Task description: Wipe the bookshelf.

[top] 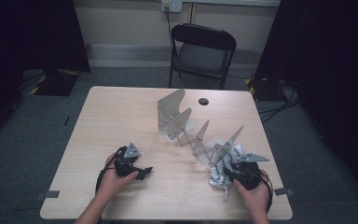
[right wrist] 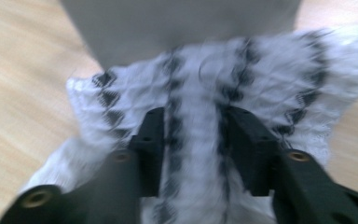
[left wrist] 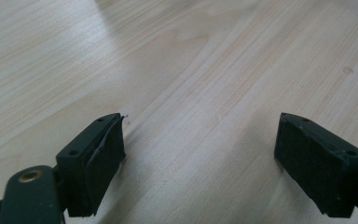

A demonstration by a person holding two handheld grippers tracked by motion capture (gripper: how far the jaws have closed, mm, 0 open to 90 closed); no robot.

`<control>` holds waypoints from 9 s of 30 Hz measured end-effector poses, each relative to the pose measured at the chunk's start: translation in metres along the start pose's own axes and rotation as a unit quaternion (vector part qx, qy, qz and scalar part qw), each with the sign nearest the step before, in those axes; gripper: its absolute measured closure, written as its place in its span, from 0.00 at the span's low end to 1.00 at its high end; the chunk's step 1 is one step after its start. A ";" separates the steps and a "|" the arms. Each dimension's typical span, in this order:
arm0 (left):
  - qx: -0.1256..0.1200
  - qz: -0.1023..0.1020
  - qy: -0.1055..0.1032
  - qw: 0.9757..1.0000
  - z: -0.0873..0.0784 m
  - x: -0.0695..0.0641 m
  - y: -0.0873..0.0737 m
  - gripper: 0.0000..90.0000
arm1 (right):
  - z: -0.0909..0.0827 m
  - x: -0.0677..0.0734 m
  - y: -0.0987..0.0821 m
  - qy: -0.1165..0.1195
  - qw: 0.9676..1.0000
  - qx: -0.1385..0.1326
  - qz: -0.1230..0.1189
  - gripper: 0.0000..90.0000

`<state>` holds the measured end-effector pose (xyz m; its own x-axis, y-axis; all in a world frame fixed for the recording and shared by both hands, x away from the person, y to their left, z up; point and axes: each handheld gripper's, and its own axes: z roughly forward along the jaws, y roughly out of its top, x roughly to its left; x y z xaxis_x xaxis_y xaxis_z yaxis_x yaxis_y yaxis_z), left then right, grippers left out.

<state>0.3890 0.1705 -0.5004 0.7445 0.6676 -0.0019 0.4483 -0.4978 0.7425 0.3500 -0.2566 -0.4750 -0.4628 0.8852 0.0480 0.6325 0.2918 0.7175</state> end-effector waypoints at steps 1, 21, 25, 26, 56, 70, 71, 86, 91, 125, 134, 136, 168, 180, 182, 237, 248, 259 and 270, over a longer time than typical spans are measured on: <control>0.000 0.000 0.000 1.000 0.000 0.000 0.000 0.17 | -0.001 -0.002 0.001 -0.009 1.000 -0.007 0.001 0.47; 0.000 0.000 0.000 1.000 0.000 0.000 0.000 0.17 | 0.010 -0.010 -0.002 0.001 1.000 0.005 -0.012 0.89; 0.000 0.000 0.000 1.000 0.000 0.000 0.000 0.17 | 0.004 -0.012 -0.002 0.007 1.000 0.000 -0.006 0.90; 0.000 0.000 0.000 1.000 0.000 0.000 0.000 0.17 | 0.002 -0.012 -0.002 0.008 1.000 -0.002 -0.008 0.90; 0.001 0.001 0.000 1.000 0.000 0.000 0.000 0.17 | -0.092 -0.009 0.074 0.012 0.994 -0.093 -0.047 0.90; 0.000 0.000 0.000 1.000 0.000 0.000 0.000 0.17 | -0.051 -0.019 0.059 0.011 0.998 -0.054 -0.042 0.90; 0.000 0.000 0.000 1.000 0.000 0.000 0.000 0.17 | -0.048 -0.019 0.057 0.011 0.998 -0.053 -0.041 0.90; 0.000 0.000 0.000 1.000 0.000 0.000 0.000 0.17 | -0.006 -0.016 0.023 0.017 0.999 -0.011 -0.028 0.89; 0.000 0.000 0.000 1.000 0.000 0.000 0.000 0.17 | 0.002 -0.013 0.015 0.019 0.999 0.003 -0.026 0.89; 0.000 0.000 0.000 1.000 0.000 0.000 0.000 0.17 | -0.029 -0.003 0.018 0.035 0.999 -0.021 -0.023 0.89; 0.001 0.000 -0.001 1.000 0.000 0.000 0.000 0.17 | -0.039 -0.003 0.025 0.040 0.998 -0.029 -0.027 0.89; 0.000 0.000 -0.001 1.000 0.000 0.000 0.000 0.17 | -0.042 -0.003 0.026 0.041 0.998 -0.032 -0.024 0.89; 0.000 0.000 -0.001 1.000 0.000 0.000 0.000 0.17 | -0.033 0.020 0.030 0.055 0.997 -0.030 -0.036 0.89; 0.000 0.000 -0.001 1.000 0.000 0.000 0.000 0.17 | -0.002 0.019 0.004 0.050 0.999 -0.001 -0.020 0.88; 0.000 0.000 -0.001 1.000 0.000 0.000 0.000 0.17 | 0.001 0.020 0.002 0.051 0.998 0.002 -0.021 0.88; 0.000 0.000 -0.001 1.000 0.000 0.000 0.000 0.17 | 0.007 -0.020 0.001 0.010 1.000 0.027 -0.008 0.88; 0.000 0.001 -0.001 1.000 0.000 0.000 0.000 0.17 | -0.024 -0.026 0.013 0.005 1.000 -0.002 -0.005 0.89; 0.000 0.000 -0.001 1.000 0.000 0.000 0.000 0.17 | -0.078 -0.028 0.070 -0.024 0.997 -0.064 -0.036 0.89; 0.000 0.000 -0.001 1.000 0.000 0.000 0.000 0.17 | -0.053 -0.023 0.075 -0.017 0.998 -0.052 -0.039 0.89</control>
<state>0.3891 0.1704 -0.5005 0.7457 0.6663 -0.0034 0.4483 -0.4979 0.7424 0.3751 -0.2745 -0.3851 -0.4859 0.8734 -0.0328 0.5264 0.3223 0.7868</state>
